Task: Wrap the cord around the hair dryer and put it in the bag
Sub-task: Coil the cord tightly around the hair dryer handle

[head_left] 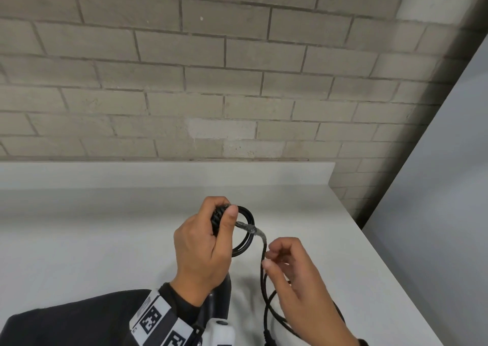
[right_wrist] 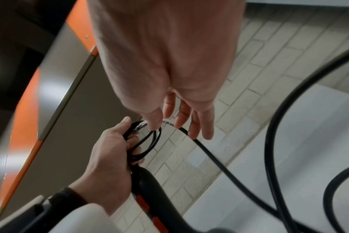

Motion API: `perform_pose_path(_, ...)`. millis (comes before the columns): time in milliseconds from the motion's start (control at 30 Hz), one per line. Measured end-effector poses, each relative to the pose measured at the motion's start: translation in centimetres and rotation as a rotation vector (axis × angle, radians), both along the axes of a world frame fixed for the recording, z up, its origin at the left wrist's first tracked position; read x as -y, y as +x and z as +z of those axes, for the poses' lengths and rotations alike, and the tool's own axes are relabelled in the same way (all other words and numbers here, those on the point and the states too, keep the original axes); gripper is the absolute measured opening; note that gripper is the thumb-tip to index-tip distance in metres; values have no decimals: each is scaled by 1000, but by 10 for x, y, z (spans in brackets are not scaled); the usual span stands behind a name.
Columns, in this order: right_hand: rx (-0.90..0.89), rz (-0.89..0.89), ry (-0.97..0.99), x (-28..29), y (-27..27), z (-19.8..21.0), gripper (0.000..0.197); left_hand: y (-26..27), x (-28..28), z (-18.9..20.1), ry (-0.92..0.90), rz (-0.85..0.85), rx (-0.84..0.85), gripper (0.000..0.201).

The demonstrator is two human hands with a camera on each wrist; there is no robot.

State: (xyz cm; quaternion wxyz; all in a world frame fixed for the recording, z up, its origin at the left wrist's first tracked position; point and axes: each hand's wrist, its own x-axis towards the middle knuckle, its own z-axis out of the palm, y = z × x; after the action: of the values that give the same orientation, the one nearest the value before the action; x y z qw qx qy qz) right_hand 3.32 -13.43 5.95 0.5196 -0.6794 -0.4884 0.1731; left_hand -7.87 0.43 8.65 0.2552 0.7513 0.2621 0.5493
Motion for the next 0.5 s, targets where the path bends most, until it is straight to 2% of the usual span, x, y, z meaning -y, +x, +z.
perform_pose_path(67,-65,29,-19,-1,-3,-4,35,0,0,0,1,0,-1,24)
perform_pose_path(167,-33,36,-11,-5,-6,-11,49,2,3,1,18,-10,-5,24)
perform_pose_path(267,-40,78,66,-7,-8,-7,40,2,3,1,32,-6,-5,28)
perform_pose_path(367,14,-25,154,-4,-9,3,33,-1,-2,2,17,8,-1,27)
perform_pose_path(433,169,-112,222,0,-8,14,27,-2,-4,2,13,7,-2,26)
perform_pose_path(500,475,-168,278,2,-3,29,20,-2,-3,2,15,-7,-3,25)
